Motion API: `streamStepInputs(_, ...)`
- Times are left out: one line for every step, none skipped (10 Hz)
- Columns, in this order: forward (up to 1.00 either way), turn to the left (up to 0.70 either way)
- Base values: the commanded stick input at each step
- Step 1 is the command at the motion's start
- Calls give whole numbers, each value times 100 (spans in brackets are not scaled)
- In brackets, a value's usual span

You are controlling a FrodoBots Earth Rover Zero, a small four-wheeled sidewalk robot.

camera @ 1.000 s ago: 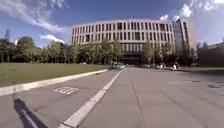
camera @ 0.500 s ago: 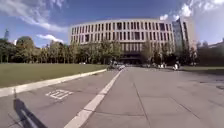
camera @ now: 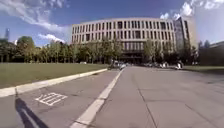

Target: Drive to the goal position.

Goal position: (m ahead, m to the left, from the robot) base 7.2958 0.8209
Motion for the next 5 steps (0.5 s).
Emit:
streamStepInputs(70,0)
streamStepInputs(70,0)
streamStepInputs(70,0)
streamStepInputs(70,0)
streamStepInputs(70,0)
